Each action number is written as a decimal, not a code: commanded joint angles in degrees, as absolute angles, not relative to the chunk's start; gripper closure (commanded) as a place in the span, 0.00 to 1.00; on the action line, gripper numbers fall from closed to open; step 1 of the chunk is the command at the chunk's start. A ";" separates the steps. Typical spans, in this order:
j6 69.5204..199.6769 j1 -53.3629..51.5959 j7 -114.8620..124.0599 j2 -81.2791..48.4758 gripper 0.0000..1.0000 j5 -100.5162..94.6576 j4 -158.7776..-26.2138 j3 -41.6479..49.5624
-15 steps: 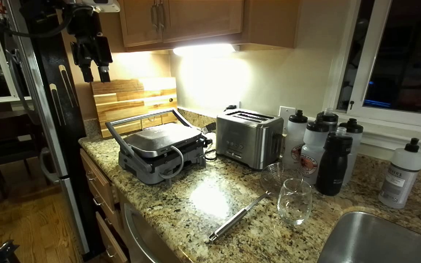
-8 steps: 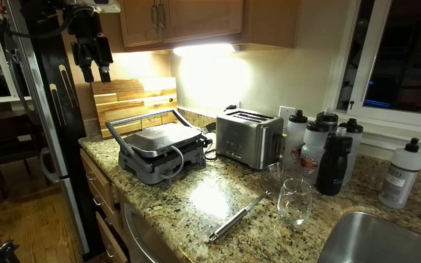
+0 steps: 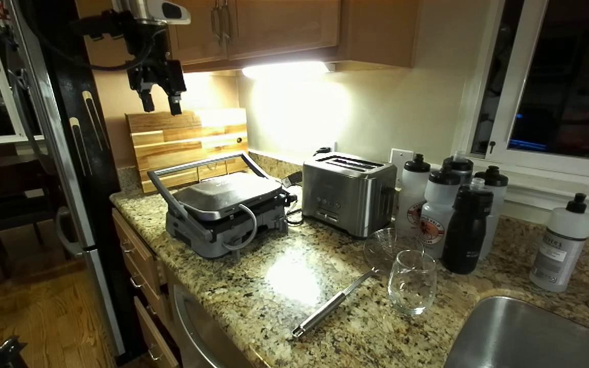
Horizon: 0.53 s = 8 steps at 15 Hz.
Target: Open the sandwich maker
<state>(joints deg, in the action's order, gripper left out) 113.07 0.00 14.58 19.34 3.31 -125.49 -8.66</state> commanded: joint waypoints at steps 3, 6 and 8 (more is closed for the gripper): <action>113.15 -1.64 14.13 8.44 0.00 4.51 -116.90 -7.78; 113.41 -2.03 13.80 8.33 0.00 3.49 -117.48 -7.38; 113.39 -2.38 13.79 6.63 0.00 3.54 -116.18 -7.41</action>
